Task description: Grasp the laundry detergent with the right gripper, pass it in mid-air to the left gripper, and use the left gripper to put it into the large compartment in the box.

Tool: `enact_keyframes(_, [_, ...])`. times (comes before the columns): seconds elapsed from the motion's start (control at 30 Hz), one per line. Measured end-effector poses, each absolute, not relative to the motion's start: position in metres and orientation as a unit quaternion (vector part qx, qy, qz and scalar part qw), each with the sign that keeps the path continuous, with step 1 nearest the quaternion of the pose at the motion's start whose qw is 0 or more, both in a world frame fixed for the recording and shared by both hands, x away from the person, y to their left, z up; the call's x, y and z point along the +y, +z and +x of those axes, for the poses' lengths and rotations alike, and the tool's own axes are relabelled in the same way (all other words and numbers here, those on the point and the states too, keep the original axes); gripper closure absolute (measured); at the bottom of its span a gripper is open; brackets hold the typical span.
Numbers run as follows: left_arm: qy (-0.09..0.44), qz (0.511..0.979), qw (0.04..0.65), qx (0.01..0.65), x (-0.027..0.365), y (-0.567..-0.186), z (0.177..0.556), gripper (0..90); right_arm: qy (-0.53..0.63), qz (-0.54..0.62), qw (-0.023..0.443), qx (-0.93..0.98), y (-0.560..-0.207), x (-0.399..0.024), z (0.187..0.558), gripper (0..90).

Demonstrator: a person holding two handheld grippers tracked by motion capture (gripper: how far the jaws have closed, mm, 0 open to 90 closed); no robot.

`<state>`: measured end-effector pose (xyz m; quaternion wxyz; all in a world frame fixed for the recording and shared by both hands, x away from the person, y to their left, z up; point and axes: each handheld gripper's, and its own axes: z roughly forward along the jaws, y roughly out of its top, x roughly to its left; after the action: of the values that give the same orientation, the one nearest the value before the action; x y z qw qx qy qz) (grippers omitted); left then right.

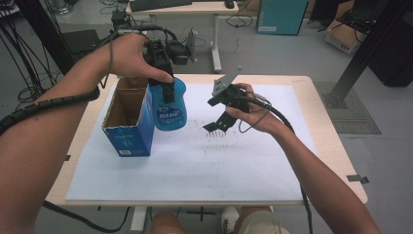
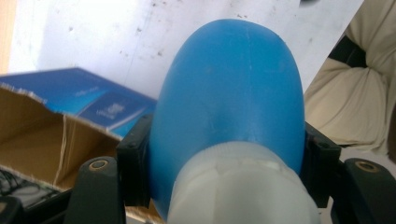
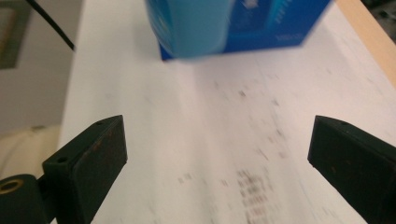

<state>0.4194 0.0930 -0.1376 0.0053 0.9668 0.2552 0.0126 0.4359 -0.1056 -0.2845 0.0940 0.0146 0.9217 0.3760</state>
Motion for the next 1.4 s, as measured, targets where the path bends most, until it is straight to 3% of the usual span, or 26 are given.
enact_keyframes(0.23, [0.001, 0.951, 0.009, 0.308, 0.109, -0.117, 0.42, 36.3, 0.336, 0.072, 0.104, 0.933, -0.278, -0.143, 0.436, 5.1])
enact_keyframes(0.33, [0.007, 0.942, 0.009, 0.336, 0.117, -0.108, 0.421, 36.4, 0.321, 0.076, 0.075, 0.941, -0.274, -0.159, 0.436, 6.6])
enact_keyframes(0.43, [0.019, 0.931, 0.011, 0.365, 0.124, -0.099, 0.421, 36.4, 0.308, 0.075, 0.09, 0.944, -0.272, -0.17, 0.434, 6.6])
enact_keyframes(0.63, [0.025, 0.913, -0.011, 0.406, 0.141, -0.073, 0.426, 36.4, 0.302, 0.133, 0.069, 0.941, -0.262, -0.188, 0.424, 6.5])
enact_keyframes(0.87, [0.015, 0.858, 0.028, 0.513, 0.168, -0.049, 0.428, 36.4, 0.294, 0.129, 0.088, 0.943, -0.251, -0.21, 0.421, 5.9])
enact_keyframes(1.4, [0.046, 0.762, 0.053, 0.643, 0.207, -0.025, 0.435, 36.5, 0.289, 0.13, 0.11, 0.942, -0.245, -0.236, 0.409, 6.2])
